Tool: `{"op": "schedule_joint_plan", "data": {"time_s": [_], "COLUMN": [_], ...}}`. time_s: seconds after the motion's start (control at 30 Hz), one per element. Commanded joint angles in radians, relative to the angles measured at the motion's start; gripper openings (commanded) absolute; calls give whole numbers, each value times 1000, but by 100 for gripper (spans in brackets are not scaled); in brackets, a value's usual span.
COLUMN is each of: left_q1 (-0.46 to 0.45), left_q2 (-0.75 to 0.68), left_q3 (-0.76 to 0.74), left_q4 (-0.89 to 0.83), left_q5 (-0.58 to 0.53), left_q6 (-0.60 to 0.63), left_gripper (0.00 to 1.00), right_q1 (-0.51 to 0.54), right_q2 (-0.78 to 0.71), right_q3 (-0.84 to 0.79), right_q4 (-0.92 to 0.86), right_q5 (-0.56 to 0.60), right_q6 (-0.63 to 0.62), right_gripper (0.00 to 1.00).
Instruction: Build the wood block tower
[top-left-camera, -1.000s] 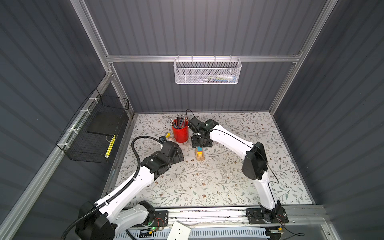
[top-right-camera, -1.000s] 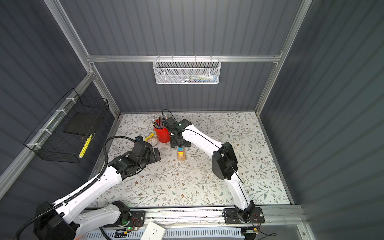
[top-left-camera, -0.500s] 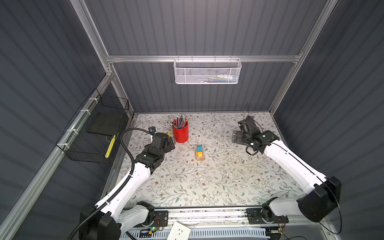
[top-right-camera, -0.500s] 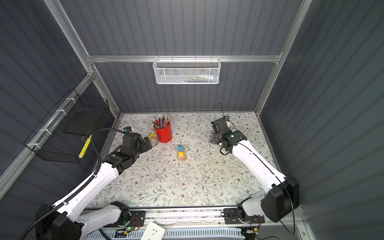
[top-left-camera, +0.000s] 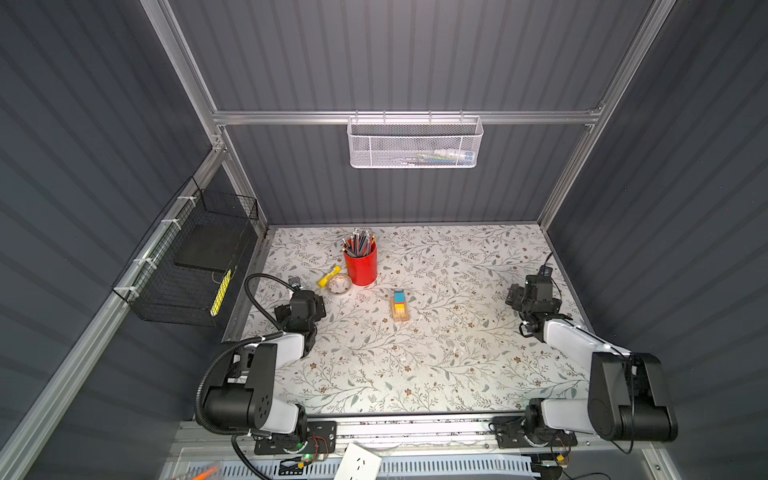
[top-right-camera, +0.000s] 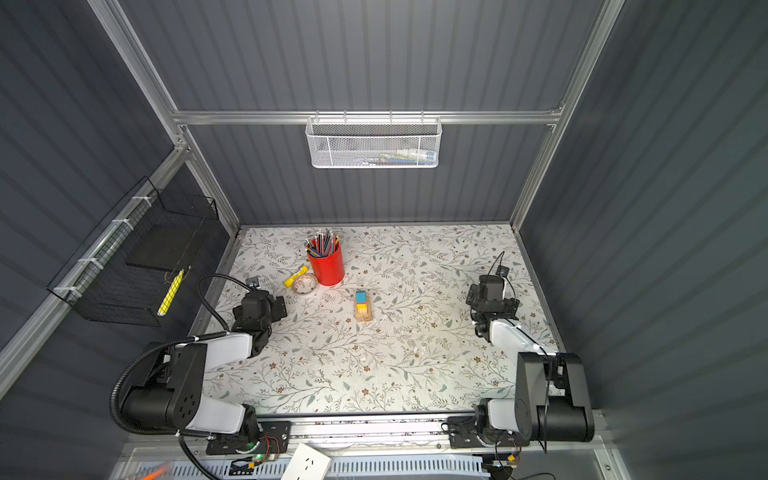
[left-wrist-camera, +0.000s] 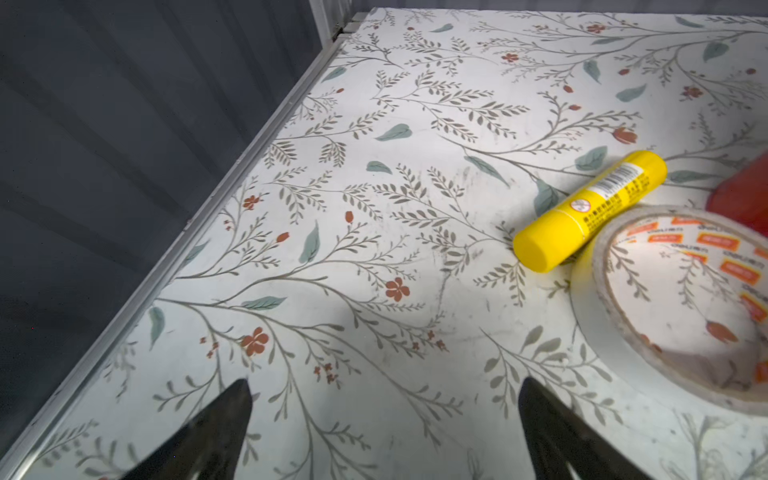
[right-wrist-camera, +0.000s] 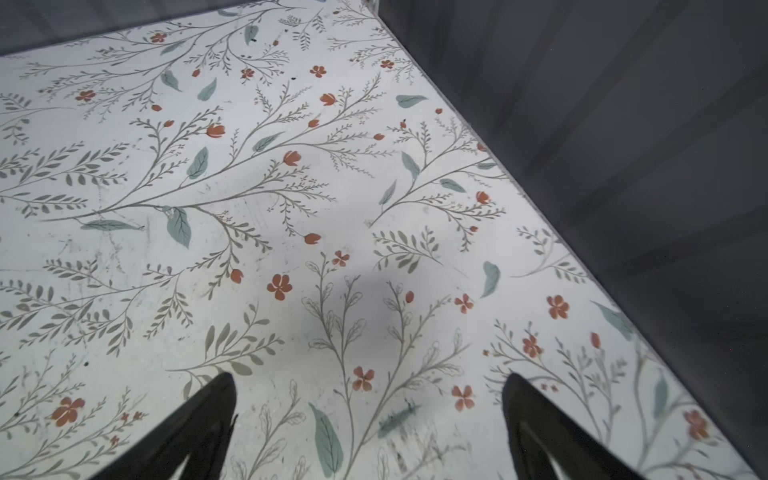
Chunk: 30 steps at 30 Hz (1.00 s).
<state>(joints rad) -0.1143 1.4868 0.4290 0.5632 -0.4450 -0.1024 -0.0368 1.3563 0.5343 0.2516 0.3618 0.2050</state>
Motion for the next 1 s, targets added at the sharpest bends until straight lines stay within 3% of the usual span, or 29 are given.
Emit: {"op": "schedule_joint_plan", "data": {"time_s": [0.0,0.07,0.1,0.2,0.3,0.4,0.47,0.53,0.6,0.67,0.97], "left_q1": [14,17,20,21,21,21,24,24,24,24,24], "left_q2": [62,135,170,229,217,225,230,229,230,225,231], "left_q3": [-7,-49,-69,-72,-14,44,41,43,42,36,39], "left_q4": [292,434,509,575,439,333,351,342,347,353,352], "left_q5": [138,150,164,236,212,173,176,175,175,172,179], "left_q6": [102,106,108,144,131,108,107,106,106,104,109], "left_gripper": [100,100,100,100,100,100,100,100,100,100,100], "right_q1": [-26,-32,-39,-36,-29,-11,-16,-28,-28,-28,-27], "right_q2": [-10,-4,-6,-11,-11,123,78,116,87,108,103], "right_q3": [-47,-84,-71,-92,-183,-243,-180,-207,-187,-211,-209], "right_q4": [259,371,329,387,567,829,622,743,652,739,722], "right_q5": [-124,-153,-182,-333,-402,-405,-359,-373,-373,-369,-370], "right_q6": [-73,-112,-108,-161,-164,-188,-162,-155,-153,-155,-157], "right_gripper": [99,99,99,99,99,99,99,99,99,99,99]}}
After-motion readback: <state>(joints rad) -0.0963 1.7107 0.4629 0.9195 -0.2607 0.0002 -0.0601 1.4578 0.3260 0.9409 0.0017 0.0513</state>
